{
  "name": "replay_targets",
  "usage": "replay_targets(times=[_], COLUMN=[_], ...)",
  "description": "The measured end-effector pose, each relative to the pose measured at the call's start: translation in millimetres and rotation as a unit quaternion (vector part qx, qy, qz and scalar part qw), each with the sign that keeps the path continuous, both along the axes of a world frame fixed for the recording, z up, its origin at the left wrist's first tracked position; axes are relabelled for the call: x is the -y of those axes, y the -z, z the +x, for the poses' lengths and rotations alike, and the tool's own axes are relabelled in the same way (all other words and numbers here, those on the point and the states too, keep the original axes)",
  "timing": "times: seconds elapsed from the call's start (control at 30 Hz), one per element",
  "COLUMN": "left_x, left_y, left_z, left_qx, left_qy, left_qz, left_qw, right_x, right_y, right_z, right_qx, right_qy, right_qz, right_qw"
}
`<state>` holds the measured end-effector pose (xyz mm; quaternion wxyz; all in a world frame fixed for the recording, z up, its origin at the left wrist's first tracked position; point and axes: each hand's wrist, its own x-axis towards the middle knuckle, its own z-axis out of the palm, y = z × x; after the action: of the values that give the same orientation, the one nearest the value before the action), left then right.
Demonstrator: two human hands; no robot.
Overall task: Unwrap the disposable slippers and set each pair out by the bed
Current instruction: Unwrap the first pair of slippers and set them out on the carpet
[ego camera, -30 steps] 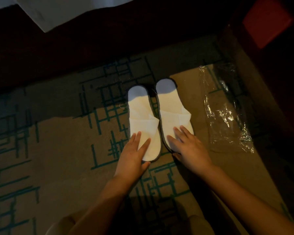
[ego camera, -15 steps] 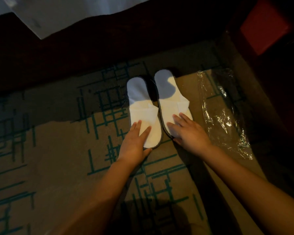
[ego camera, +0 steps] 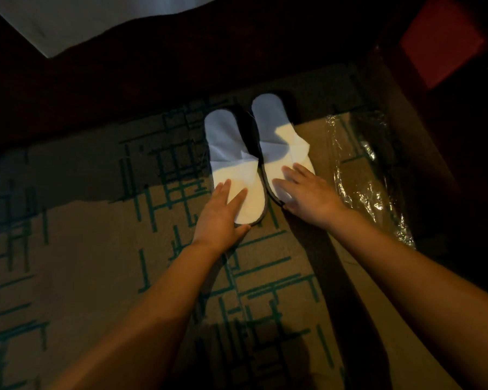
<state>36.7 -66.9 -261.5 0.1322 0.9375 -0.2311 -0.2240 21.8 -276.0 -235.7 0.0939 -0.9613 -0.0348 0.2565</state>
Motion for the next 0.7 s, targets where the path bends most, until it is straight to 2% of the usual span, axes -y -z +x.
replay_targets(times=[0.7], left_x=[-1.3], left_y=[-5.1], left_z=[17.6], left_qx=[0.007], left_qy=[0.02], left_qz=[0.008], left_qw=[1.0], right_x=[6.8], right_y=[-2.0], right_z=[7.5], right_qx=[0.002], right_qy=[-0.013], right_qz=[-0.004], right_qw=[1.0])
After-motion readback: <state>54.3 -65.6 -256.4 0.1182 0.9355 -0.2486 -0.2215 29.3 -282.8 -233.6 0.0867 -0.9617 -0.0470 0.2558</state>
